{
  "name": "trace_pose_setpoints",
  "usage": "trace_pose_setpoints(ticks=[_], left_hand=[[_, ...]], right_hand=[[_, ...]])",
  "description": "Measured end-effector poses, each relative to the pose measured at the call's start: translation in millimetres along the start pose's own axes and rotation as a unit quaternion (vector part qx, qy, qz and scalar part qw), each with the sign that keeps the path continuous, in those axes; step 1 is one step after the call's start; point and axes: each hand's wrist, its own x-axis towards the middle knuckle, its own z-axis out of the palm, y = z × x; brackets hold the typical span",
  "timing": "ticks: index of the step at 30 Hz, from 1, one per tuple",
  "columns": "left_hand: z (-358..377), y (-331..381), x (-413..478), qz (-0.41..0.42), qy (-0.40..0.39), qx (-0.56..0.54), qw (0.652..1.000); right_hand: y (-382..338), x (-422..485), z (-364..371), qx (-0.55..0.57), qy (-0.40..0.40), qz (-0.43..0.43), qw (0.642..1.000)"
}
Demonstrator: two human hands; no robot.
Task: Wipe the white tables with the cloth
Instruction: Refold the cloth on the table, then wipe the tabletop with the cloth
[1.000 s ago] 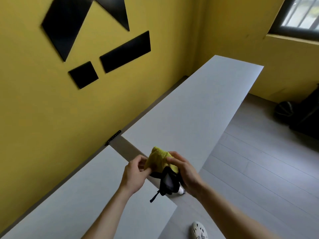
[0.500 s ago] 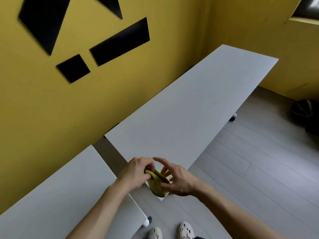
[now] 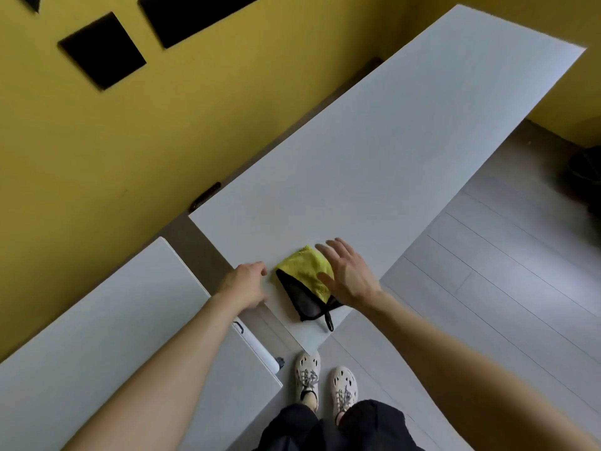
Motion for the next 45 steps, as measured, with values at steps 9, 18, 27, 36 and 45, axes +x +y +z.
trace_pose_setpoints(ticks=[9, 18, 27, 36, 45], left_hand=[[7, -35, 80, -0.052, 0.024, 0.114, 0.992], [16, -29, 91, -0.055, 0.016, 0.174, 0.983], [8, -22, 84, -0.065, 0.011, 0.154, 0.986], [3, -21, 79, -0.058, 0.008, 0.154, 0.986], [-1, -20, 77, -0.051, 0.009, 0.152, 0.987]], right_hand=[[-15, 6, 115, -0.075, 0.073, -0.096, 0.990], [81, 54, 47, -0.159, 0.044, -0.169, 0.972], [45, 106, 50, -0.080, 0.140, -0.024, 0.987], [47, 76, 64, -0.067, 0.050, -0.222, 0.971], [109, 144, 3, -0.103, 0.169, 0.063, 0.978]])
